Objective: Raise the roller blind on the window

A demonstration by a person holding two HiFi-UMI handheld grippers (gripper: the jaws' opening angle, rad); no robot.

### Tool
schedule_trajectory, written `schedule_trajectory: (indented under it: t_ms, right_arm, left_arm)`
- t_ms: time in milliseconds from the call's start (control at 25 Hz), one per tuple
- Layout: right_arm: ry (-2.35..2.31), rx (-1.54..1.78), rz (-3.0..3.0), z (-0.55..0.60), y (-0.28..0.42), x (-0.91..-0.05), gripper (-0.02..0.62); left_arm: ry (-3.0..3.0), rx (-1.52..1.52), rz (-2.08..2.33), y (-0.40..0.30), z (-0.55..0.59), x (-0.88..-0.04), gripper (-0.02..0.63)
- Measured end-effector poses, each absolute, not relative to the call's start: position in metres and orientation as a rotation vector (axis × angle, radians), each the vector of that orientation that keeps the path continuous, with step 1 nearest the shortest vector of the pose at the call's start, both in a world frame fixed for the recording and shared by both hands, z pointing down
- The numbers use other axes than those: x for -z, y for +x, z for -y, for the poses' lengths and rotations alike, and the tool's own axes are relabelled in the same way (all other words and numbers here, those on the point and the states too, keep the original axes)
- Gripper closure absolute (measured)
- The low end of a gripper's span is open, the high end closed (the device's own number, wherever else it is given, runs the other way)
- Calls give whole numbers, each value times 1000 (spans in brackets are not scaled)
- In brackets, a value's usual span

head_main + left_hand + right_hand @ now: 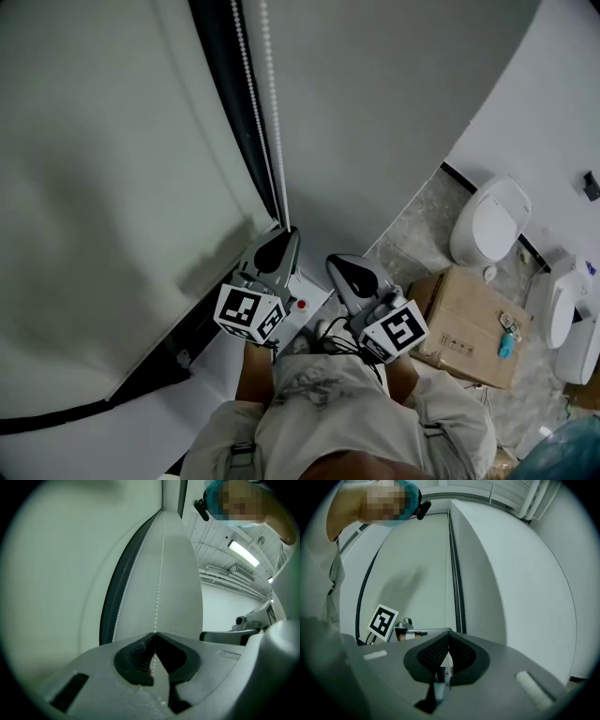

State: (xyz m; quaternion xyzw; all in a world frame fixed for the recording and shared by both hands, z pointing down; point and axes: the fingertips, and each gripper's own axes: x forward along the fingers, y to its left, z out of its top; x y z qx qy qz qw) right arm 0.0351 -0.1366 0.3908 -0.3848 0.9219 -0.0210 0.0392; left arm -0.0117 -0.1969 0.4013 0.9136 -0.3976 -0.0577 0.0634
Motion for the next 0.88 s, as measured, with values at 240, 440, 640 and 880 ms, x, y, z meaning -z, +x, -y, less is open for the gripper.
schedule_trajectory:
  t_ms: [240,440,640,880]
  right_arm:
    - [-1068,11,-2842,142,14,-353,564]
    - [-989,-47,-2845,151,-7,-319,537]
    - [-933,-102,-2852,155,-27,-293,529]
    - [-875,-126,-2860,156,-39,-277,526]
  left_arm:
    - [2754,196,1165,-20,180,-404,595]
    - [2754,200,1164,-28,172,-405,595]
    - [2759,204,1158,-31,163,-405,595]
    - [2768,209,1138,-26,153,-406,595]
